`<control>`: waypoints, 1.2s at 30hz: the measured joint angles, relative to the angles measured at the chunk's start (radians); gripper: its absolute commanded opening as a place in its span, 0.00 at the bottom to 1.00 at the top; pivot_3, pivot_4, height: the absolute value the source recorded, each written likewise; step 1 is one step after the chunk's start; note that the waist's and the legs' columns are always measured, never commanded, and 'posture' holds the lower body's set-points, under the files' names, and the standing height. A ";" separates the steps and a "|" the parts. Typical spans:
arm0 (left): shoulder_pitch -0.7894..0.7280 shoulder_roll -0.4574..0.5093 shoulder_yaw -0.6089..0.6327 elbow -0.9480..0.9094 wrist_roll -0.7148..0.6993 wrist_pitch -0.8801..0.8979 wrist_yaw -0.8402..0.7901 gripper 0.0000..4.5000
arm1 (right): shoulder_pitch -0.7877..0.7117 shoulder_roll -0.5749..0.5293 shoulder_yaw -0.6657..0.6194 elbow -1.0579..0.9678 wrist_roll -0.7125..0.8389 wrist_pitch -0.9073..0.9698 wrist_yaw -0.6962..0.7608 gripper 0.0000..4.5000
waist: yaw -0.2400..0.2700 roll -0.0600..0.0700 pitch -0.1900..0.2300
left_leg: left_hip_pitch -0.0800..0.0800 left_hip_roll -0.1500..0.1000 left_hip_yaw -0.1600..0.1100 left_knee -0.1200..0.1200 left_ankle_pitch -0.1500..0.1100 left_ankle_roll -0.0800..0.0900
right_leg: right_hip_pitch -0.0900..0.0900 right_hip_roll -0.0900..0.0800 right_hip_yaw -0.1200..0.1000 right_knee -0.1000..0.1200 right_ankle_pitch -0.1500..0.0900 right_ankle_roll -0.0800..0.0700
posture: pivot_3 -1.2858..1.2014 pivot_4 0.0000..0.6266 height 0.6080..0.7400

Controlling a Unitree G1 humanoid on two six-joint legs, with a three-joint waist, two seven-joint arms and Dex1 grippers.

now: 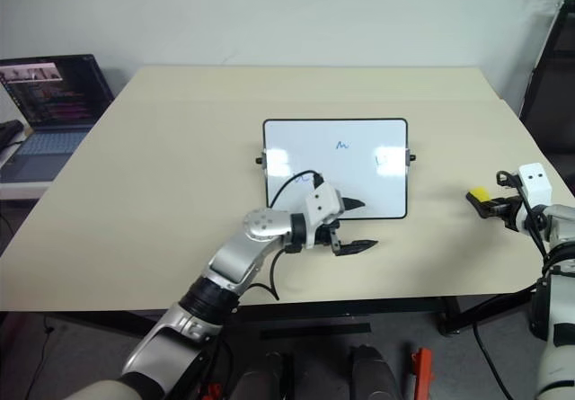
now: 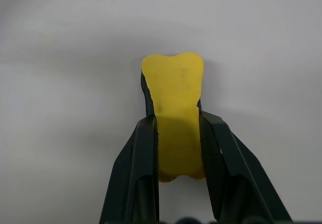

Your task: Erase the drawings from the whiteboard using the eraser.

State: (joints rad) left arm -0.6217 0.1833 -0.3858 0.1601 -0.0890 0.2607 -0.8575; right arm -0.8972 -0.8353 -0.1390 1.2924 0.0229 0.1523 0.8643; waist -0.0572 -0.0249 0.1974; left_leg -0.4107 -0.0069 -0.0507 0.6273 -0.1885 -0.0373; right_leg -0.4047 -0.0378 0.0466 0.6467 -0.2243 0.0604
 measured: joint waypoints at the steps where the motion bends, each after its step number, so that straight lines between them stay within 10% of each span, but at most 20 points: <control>1: 0.000 0.001 0.000 0.000 0.000 0.001 0.000 1.00 | 0.000 0.002 -0.001 -0.001 0.001 -0.001 0.001 0.18 | 0.000 0.000 0.000 | 0.000 0.000 0.000 0.000 0.000 0.000 | 0.000 0.000 0.000 0.000 0.000 0.000 | 0.52 0.24 1.00; 13: 0.000 0.088 0.105 -0.125 -0.052 0.071 0.014 1.00 | 0.035 0.016 -0.017 -0.133 0.040 -0.008 0.108 0.15 | -0.001 0.000 0.000 | 0.000 0.000 0.000 0.000 0.000 0.000 | 0.000 0.000 0.000 0.000 0.000 0.000 | 0.52 0.24 1.00; 22: 0.048 0.397 0.378 -0.274 -0.205 0.217 -0.061 1.00 | 0.248 -0.032 -0.048 -0.735 0.136 0.152 0.119 0.15 | -0.007 0.001 0.000 | 0.000 0.001 -0.001 -0.001 0.000 0.000 | -0.001 0.001 -0.001 0.001 -0.002 0.001 | 0.52 0.24 1.00; 36: 0.255 0.587 0.552 -0.244 -0.270 0.212 -0.092 1.00 | 0.133 0.070 0.068 -1.224 0.254 0.340 0.099 0.15 | 0.007 0.000 0.001 | -0.003 0.003 -0.002 -0.001 0.000 0.000 | -0.003 0.000 -0.003 0.000 -0.002 0.000 | 0.52 0.24 1.00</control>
State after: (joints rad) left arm -0.3671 0.7706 0.1659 -0.0842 -0.3585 0.4729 -0.9498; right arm -0.7642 -0.7648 -0.0714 0.0687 0.2766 0.4924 0.9628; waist -0.0504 -0.0252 0.1980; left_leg -0.4134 -0.0043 -0.0527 0.6266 -0.1887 -0.0374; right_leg -0.4080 -0.0377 0.0435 0.6471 -0.2262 0.0603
